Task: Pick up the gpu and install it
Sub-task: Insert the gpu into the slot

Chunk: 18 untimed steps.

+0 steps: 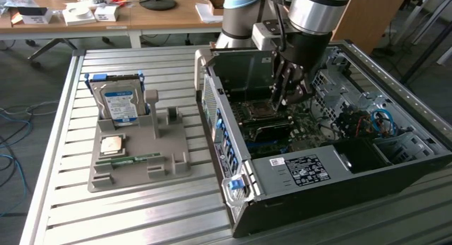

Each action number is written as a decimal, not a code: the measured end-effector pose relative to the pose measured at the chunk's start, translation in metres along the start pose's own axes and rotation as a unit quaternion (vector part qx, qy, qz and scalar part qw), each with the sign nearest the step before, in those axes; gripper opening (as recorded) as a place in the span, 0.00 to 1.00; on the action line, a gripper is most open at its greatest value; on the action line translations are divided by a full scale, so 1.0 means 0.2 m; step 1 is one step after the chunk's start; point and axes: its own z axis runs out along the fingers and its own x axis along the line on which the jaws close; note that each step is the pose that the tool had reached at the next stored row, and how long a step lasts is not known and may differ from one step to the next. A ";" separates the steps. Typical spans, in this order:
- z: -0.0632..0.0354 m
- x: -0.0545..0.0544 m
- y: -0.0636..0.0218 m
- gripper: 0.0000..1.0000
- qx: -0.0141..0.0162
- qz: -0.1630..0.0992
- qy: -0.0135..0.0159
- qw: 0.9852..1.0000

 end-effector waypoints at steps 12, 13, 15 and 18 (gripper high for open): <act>-0.039 0.00 0.000 0.34 0.000 0.000 0.000 1.000; -0.046 0.00 0.000 0.34 0.000 0.000 0.000 1.000; -0.060 0.00 0.000 0.34 0.000 0.000 0.000 1.000; -0.079 0.00 0.000 0.34 0.000 0.000 0.000 1.000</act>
